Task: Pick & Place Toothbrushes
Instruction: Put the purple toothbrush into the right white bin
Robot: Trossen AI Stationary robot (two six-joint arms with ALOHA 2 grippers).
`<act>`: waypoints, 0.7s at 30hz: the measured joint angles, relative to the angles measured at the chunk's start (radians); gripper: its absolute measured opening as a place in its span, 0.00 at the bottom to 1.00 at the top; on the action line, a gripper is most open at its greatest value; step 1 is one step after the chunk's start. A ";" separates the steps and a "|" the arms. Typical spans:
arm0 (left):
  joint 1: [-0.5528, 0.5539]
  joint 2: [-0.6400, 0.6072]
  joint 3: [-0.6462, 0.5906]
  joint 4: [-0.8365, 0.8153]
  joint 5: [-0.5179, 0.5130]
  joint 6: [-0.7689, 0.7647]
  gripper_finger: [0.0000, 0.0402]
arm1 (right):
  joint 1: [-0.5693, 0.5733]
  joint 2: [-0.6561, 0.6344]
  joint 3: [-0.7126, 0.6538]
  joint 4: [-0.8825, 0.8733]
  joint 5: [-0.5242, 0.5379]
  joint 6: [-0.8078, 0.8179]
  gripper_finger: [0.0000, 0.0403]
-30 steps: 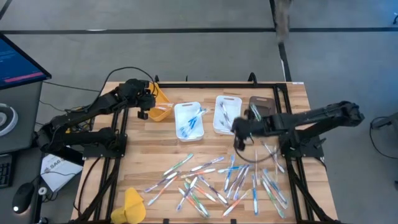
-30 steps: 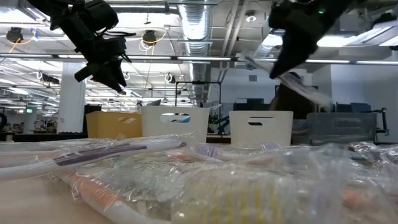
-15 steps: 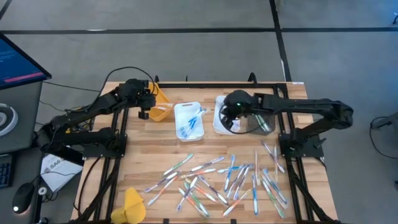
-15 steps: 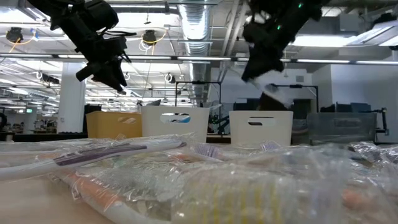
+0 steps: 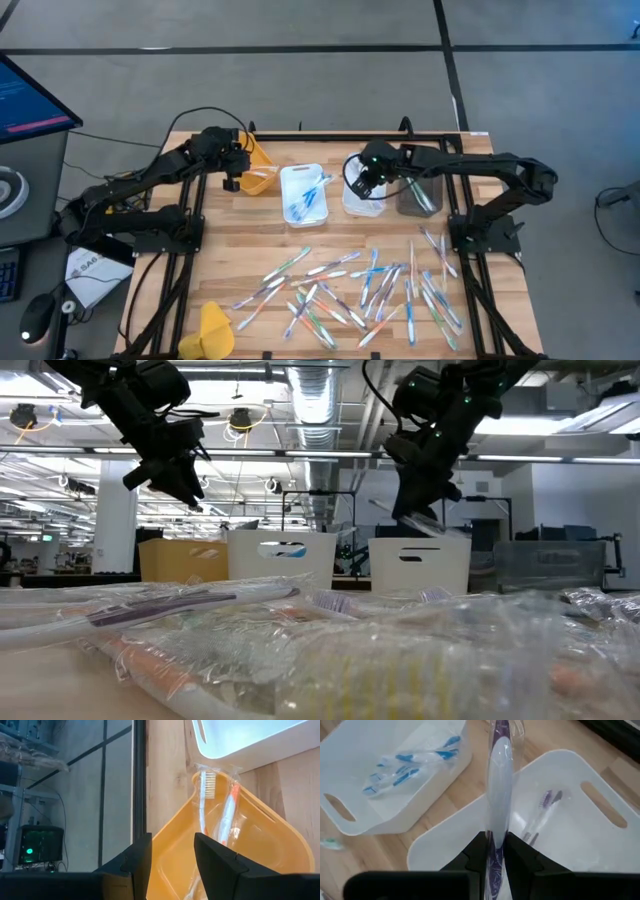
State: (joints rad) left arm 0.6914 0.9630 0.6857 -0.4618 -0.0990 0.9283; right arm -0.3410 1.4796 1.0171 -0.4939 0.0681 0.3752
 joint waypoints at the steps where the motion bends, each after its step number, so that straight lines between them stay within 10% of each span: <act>1: 0.000 0.000 0.000 0.000 0.000 -0.002 0.35 | 0.002 0.000 -0.006 0.004 0.000 0.000 0.11; 21: -0.003 0.000 0.000 0.012 0.000 -0.003 0.35 | -0.052 0.161 -0.032 0.020 -0.012 0.019 0.11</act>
State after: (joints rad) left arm 0.6882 0.9630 0.6857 -0.4497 -0.0992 0.9257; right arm -0.3929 1.6409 0.9848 -0.4739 0.0558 0.3939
